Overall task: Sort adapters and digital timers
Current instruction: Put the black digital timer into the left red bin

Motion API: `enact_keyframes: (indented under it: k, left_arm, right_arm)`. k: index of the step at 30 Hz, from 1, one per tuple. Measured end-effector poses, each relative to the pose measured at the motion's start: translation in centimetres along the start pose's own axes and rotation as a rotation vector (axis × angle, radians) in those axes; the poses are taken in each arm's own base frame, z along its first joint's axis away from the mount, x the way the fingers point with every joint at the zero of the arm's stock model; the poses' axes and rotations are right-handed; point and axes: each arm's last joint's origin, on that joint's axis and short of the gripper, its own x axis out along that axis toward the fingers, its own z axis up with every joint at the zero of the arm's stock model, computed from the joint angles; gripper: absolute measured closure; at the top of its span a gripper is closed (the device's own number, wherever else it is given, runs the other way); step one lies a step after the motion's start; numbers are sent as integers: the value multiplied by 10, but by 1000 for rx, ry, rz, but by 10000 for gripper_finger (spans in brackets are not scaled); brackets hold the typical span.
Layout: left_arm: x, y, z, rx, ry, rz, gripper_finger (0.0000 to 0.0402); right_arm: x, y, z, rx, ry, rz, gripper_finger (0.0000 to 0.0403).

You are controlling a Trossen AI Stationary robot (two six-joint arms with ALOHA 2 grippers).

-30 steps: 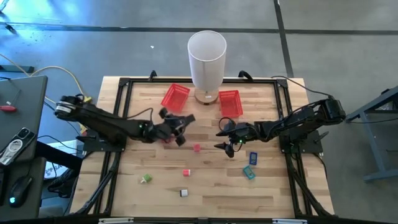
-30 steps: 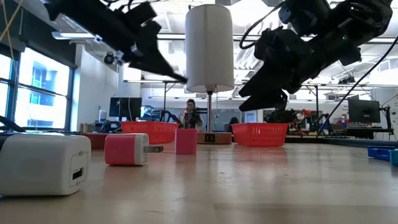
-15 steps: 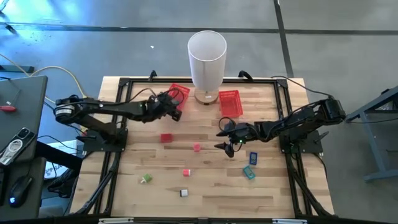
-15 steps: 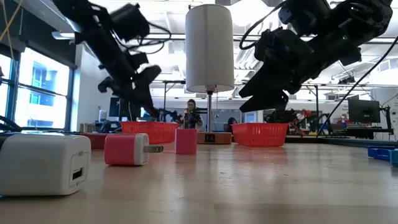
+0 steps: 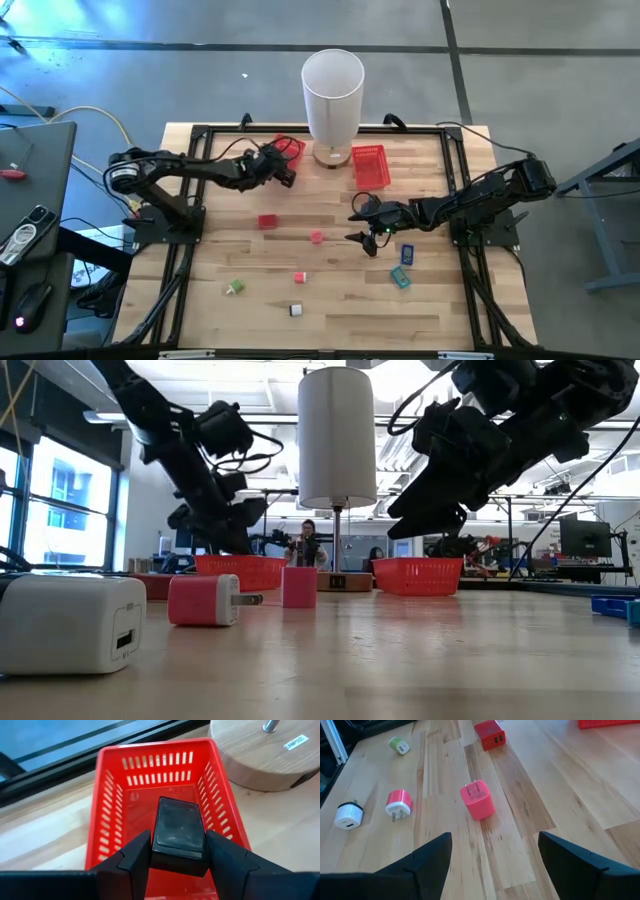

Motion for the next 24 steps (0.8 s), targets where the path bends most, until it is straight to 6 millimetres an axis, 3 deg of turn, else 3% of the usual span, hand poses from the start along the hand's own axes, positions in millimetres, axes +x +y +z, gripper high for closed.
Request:
enact_keyframes:
  k: [16, 24]
  left_arm:
    - [8, -3, -1, 45, -8, -21, 241]
    - [8, -3, -1, 99, -3, -35, 199]
  right_arm:
    - [0, 0, -1, -1, 7, -1, 117]
    - [0, 0, -1, -1, 8, 0, 117]
